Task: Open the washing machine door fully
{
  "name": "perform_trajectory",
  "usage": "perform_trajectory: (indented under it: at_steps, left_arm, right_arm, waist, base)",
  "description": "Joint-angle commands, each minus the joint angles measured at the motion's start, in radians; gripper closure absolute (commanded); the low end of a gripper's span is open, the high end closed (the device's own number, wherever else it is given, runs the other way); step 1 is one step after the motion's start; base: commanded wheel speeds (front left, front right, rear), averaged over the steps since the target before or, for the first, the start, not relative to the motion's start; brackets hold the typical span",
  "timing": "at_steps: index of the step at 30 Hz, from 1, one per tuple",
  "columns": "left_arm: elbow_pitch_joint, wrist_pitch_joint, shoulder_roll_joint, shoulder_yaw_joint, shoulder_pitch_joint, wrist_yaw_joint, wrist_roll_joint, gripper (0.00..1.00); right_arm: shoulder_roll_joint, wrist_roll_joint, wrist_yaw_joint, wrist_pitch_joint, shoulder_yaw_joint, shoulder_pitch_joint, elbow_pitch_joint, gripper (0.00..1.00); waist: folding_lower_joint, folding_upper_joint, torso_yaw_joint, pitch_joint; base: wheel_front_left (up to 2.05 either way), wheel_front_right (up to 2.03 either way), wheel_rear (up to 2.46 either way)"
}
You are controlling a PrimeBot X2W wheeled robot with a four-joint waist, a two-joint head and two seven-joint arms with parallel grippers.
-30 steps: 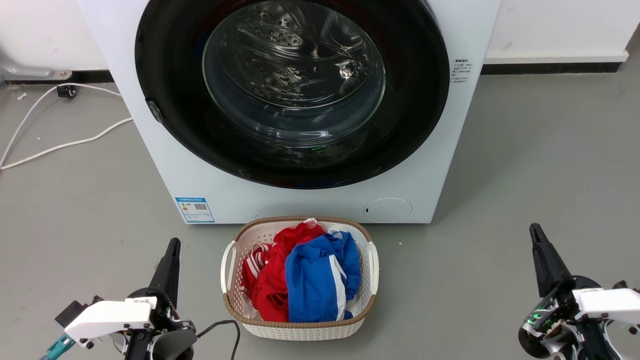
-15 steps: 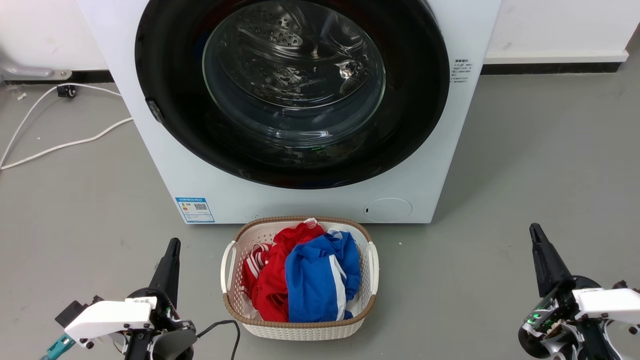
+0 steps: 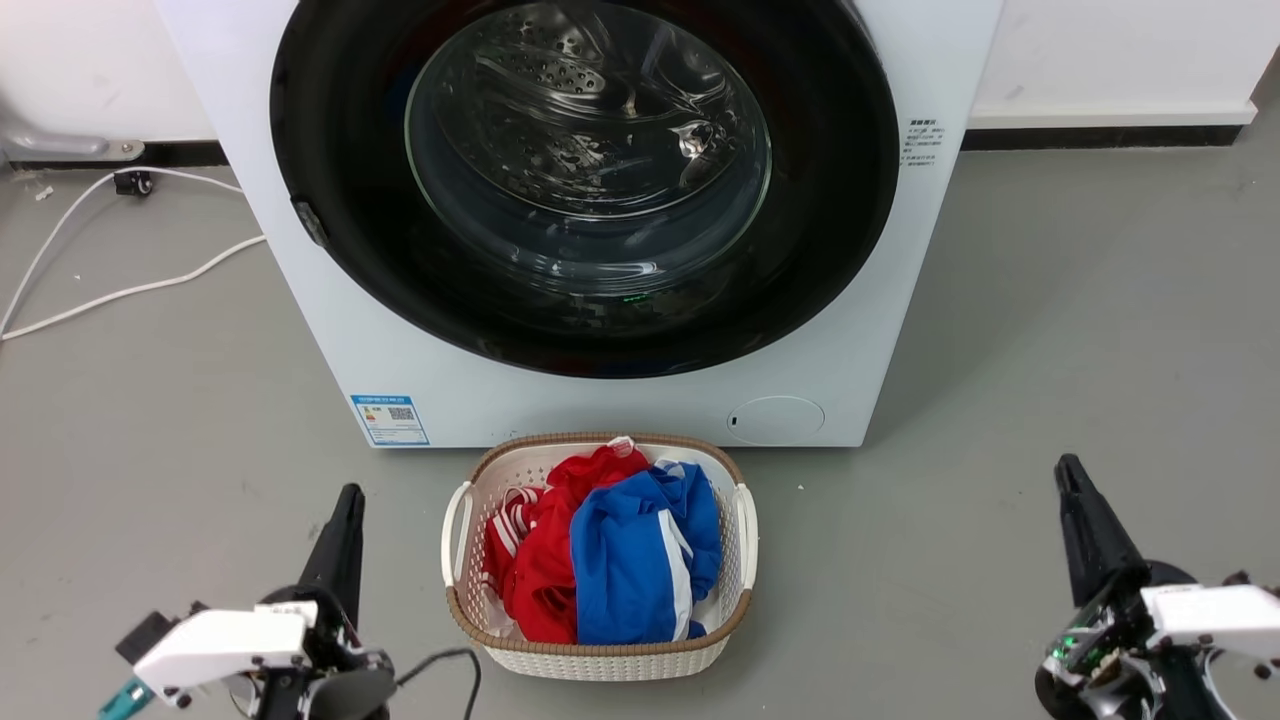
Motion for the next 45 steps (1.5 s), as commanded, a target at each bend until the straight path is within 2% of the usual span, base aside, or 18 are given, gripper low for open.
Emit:
perform_trajectory:
  at_steps: [1,9,16,24,45]
  left_arm:
    - [0.005,-0.001,0.000,-0.001,0.002,0.000,0.000,0.00]
    - [0.008,-0.036,-0.002,-0.044,0.004,0.000,0.012,0.00]
    - [-0.012,-0.070,-0.001,-0.061,-0.004,0.000,0.078,0.00]
    - [-0.055,-0.105,-0.001,-0.081,-0.004,0.001,0.275,0.00]
    - [-0.085,-0.184,0.012,-0.186,-0.015,0.047,0.787,0.00]
  right_arm:
    - [0.000,0.000,0.000,-0.001,0.000,0.003,0.004,0.00]
    - [0.001,-0.004,0.000,-0.030,0.013,0.028,-0.013,0.00]
    - [-0.014,-0.055,0.000,-0.068,0.027,0.042,-0.047,0.00]
    - [-0.029,-0.225,0.000,-0.105,0.031,0.054,-0.082,0.00]
    - [-0.035,-0.728,0.001,-0.145,0.045,0.075,-0.133,0.00]
  waist:
    - [0.0000,0.0000,0.000,0.000]
    - [0.0000,0.0000,0.000,0.000]
    - [0.0000,0.0000,0.001,0.000]
    - [0.0000,0.0000,0.002,-0.001]
    - [0.0000,0.0000,0.005,-0.005]
  base:
    - [0.00,0.00,0.00]
    - [0.00,0.00,0.00]
    - [0.00,0.00,0.00]
    - [0.00,0.00,0.00]
    - [0.00,0.00,0.00]
